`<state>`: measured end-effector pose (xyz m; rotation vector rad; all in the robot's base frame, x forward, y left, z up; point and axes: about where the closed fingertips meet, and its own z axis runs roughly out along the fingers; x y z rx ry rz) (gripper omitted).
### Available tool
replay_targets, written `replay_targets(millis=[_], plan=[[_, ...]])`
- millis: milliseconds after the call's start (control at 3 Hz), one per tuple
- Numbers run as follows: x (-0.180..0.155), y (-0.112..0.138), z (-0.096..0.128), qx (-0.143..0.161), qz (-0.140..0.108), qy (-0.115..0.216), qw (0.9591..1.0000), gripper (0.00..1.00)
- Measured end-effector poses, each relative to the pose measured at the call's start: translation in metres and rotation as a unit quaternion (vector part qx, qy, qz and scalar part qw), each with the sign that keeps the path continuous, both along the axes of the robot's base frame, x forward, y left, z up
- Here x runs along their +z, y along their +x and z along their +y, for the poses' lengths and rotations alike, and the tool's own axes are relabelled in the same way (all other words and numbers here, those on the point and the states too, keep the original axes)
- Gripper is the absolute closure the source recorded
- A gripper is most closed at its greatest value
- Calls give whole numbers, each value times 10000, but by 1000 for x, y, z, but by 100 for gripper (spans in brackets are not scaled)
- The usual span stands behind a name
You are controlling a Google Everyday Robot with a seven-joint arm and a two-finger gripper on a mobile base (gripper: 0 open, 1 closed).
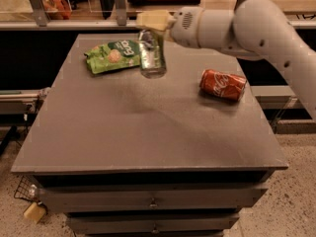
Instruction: Place green can upright
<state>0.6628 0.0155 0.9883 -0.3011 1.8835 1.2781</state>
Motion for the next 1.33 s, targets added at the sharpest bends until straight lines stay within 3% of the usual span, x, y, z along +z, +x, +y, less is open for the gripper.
replay_targets(millis=[333,667,1000,1333], plan=[[1,-14,-38,139,-366,-19,9992,100],[5,-17,-37,56,-826,60,9965,100],[13,-29,-47,-93,-1561,201,9875,100],[35,-46,-67,-244,-2467,298,9683,100]])
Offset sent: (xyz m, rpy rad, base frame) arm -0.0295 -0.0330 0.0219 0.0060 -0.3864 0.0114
